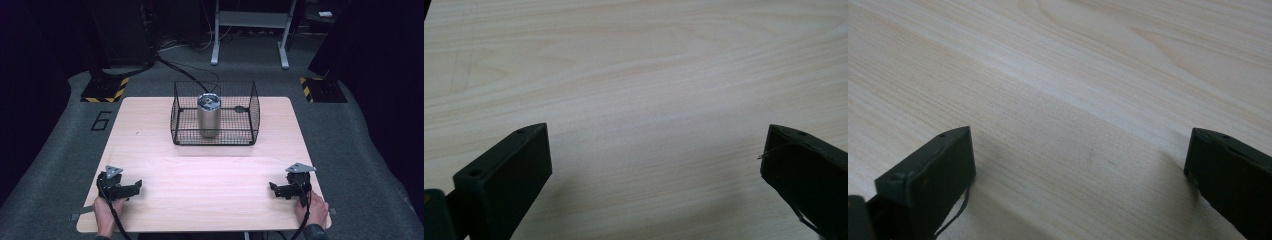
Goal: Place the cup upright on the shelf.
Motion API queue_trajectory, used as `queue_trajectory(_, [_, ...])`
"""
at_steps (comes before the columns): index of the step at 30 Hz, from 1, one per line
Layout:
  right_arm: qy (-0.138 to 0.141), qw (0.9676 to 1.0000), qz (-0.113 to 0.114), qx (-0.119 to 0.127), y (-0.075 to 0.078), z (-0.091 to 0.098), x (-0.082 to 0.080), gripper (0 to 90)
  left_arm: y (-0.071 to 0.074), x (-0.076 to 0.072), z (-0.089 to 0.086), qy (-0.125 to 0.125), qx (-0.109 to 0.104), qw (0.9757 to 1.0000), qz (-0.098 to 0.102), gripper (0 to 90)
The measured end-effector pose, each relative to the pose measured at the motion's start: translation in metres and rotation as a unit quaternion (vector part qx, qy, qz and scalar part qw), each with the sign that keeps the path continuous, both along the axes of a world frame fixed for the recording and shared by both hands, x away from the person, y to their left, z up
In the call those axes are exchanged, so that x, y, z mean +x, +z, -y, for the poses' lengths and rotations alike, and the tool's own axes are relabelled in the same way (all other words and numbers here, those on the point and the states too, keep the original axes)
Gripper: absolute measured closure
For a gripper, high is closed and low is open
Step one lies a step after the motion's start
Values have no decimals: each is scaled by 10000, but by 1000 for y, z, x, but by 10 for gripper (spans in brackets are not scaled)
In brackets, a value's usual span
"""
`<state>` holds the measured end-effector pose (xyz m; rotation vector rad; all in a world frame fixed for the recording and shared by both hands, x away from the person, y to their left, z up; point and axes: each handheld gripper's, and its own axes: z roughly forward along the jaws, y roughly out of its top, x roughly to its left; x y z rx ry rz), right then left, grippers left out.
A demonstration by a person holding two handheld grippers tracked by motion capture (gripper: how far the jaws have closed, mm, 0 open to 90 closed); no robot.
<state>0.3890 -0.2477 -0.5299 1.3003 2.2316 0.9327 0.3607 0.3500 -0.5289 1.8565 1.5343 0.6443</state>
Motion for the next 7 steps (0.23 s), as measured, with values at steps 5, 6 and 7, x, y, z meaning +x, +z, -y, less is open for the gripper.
queue_trajectory(5, [0, 10000, 0, 0, 0, 0, 0, 0, -3, -3, -3, 35, 153, 9999, -67, 1])
queue_trajectory(6, [-12, 10000, -14, 6, 0, 0, 0, 0, -3, -4, -2, 61, 153, 9998, -73, 1])
queue_trajectory(7, [-8, 10000, -11, 5, 0, 0, 0, 0, -3, -4, -2, 90, 141, 9998, -92, 2])
